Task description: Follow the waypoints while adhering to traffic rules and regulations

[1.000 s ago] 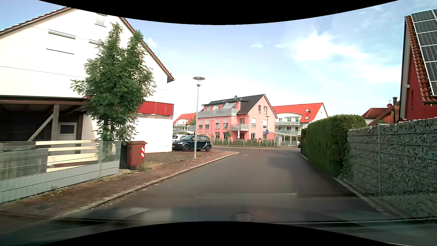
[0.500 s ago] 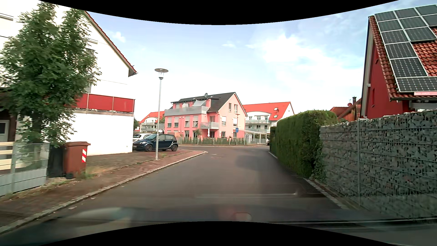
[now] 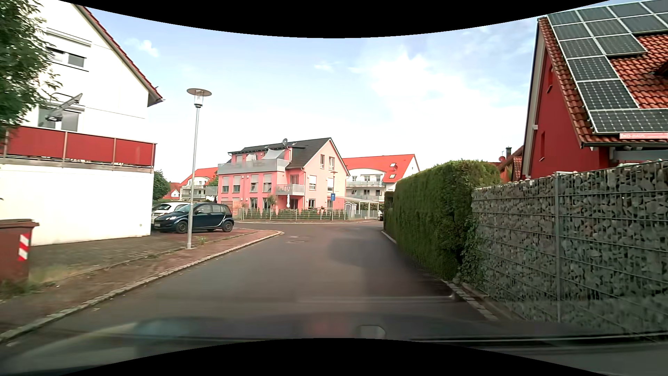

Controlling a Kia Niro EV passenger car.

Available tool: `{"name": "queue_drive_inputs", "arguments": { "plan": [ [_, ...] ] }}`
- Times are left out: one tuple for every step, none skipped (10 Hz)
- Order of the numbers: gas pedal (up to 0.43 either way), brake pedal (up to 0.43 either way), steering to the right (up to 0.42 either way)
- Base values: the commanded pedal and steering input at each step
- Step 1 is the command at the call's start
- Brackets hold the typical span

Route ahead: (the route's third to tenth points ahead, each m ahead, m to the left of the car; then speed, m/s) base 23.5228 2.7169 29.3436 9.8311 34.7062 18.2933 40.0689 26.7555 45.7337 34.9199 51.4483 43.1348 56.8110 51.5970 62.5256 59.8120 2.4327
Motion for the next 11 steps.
{"name": "queue_drive_inputs", "arguments": {
  "plan": [
    [0.059,0.0,0.166],
    [0.059,0.0,0.12],
    [0.059,0.0,0.087],
    [0.059,0.0,0.055],
    [0.059,0.0,0.02],
    [0.059,0.0,-0.003],
    [0.067,0.0,-0.003],
    [0.079,0.0,-0.005],
    [0.079,0.0,-0.005],
    [0.079,0.0,0.003],
    [0.079,0.0,0.005]
  ]
}}
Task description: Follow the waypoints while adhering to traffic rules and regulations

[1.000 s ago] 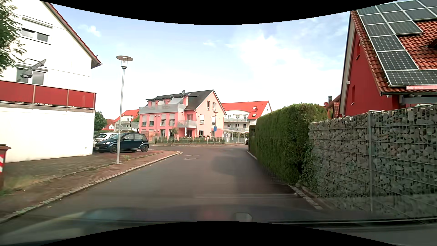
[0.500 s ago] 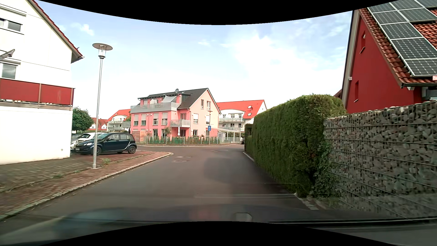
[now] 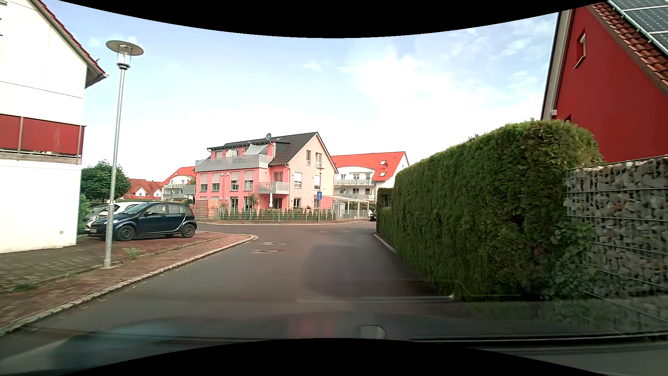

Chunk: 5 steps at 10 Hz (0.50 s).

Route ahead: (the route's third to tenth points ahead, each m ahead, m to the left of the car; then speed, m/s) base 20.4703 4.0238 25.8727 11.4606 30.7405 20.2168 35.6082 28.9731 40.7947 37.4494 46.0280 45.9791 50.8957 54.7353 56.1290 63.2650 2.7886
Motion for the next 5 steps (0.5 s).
{"name": "queue_drive_inputs", "arguments": {
  "plan": [
    [0.067,0.0,0.006],
    [0.047,0.0,0.005],
    [0.047,0.0,0.005],
    [0.047,0.0,0.005],
    [0.047,0.0,0.005]
  ]
}}
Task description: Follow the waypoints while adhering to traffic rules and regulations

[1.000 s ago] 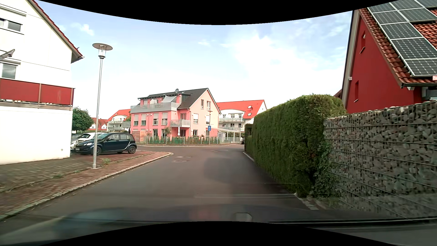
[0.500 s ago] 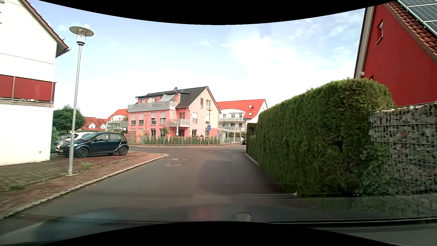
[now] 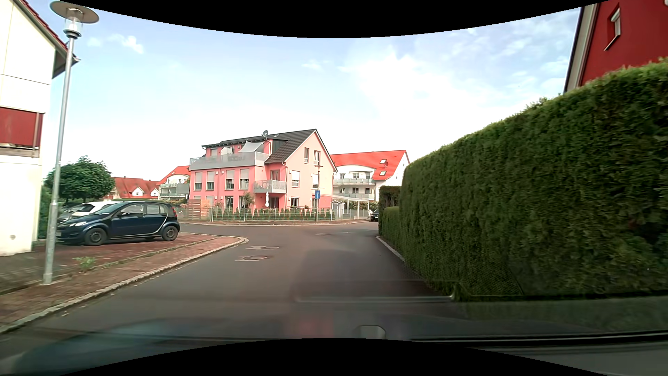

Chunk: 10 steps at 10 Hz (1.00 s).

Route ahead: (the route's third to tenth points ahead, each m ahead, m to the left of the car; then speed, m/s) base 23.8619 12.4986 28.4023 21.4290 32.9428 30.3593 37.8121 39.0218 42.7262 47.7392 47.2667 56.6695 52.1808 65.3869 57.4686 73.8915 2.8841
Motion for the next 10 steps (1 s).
{"name": "queue_drive_inputs", "arguments": {
  "plan": [
    [0.039,0.0,0.003],
    [0.039,0.0,0.002],
    [0.0,0.0,0.0],
    [0.0,0.0,0.0],
    [0.0,0.0,0.0],
    [0.0,0.0,0.0],
    [0.0,0.0,0.0],
    [0.0,0.0,0.0],
    [0.0,0.0,0.0],
    [0.0,0.0,0.0]
  ]
}}
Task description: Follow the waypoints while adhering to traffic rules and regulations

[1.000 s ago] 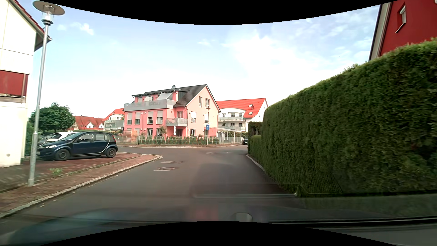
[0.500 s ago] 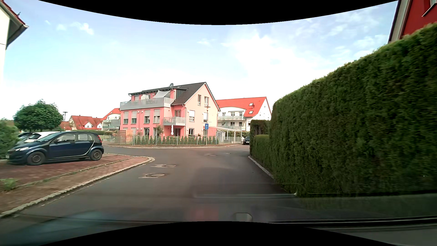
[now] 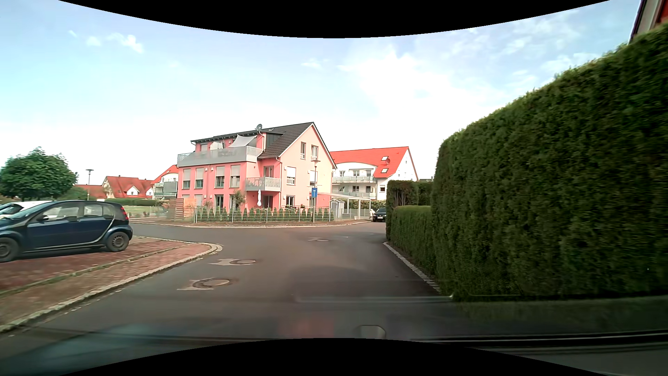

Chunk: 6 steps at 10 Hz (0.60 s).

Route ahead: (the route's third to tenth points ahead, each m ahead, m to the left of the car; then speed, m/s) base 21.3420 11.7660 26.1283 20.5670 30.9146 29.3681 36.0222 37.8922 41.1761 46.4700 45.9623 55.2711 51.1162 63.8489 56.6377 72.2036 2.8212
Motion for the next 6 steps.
{"name": "queue_drive_inputs", "arguments": {
  "plan": [
    [0.0,0.0,0.0],
    [0.0,0.0,0.0],
    [0.0,0.0,0.0],
    [0.0,0.0,0.0],
    [0.0,0.0,0.0],
    [0.0,0.0,0.0]
  ]
}}
